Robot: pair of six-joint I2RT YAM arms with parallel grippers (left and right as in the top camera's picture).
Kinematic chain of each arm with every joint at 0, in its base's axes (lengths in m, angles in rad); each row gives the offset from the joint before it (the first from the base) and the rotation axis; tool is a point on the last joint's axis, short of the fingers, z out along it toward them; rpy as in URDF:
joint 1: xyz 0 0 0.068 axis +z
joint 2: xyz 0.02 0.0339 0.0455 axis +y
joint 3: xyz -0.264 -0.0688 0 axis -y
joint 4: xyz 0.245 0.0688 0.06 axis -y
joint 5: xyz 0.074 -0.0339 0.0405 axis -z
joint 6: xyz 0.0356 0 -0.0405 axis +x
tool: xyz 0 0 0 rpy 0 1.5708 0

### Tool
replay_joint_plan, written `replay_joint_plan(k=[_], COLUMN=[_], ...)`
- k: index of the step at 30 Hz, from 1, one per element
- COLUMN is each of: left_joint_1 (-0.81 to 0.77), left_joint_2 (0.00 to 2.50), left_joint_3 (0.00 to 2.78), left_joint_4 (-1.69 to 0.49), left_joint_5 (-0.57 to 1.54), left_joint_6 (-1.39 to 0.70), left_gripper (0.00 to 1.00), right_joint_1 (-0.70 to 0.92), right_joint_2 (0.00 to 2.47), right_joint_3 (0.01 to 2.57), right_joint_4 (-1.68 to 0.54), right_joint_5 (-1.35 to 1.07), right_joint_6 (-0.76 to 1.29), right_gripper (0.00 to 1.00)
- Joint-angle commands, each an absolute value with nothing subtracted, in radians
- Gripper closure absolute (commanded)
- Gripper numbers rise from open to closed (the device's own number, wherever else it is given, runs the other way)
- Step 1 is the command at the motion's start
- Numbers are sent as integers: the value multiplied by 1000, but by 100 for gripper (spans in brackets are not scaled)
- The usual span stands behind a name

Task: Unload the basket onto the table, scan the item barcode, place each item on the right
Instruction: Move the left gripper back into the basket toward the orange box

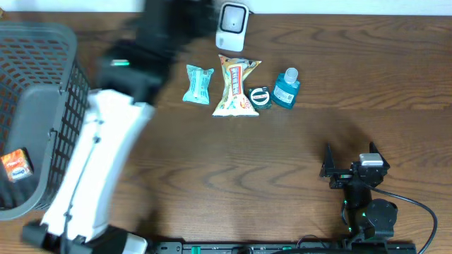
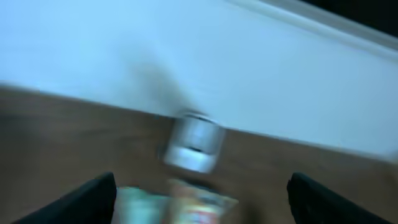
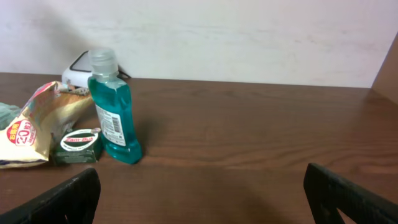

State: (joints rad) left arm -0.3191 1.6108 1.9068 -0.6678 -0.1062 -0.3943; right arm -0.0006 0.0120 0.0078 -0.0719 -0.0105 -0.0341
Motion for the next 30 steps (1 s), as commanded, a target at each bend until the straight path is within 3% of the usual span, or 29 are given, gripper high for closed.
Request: replay_joint_plan(k=[1, 7, 12, 22, 30], left_joint_1=[-137, 260, 460, 604, 628], left_joint_2=[1548, 1515, 1570, 1694, 1721], left_joint_3=[1917, 1915, 1875, 1720, 1472], left_joint_4=[-740, -896, -970, -999, -810], left_joint_5=[-173, -174, -174, -380, -420], left_joint_6=[-427, -419, -282, -251, -103], left_gripper=[12, 13, 12, 12, 9], right_joint_1=[9, 9, 9, 9, 9], right_joint_2=[7, 7, 7, 7, 7], right_joint_3=[6, 6, 6, 6, 6], right_joint_4=[-76, -75, -75, -76, -75], right_joint_5=[-10, -10, -10, -10, -10], right_joint_6=[-39, -39, -39, -39, -39], right_gripper=[1, 1, 1, 1, 1])
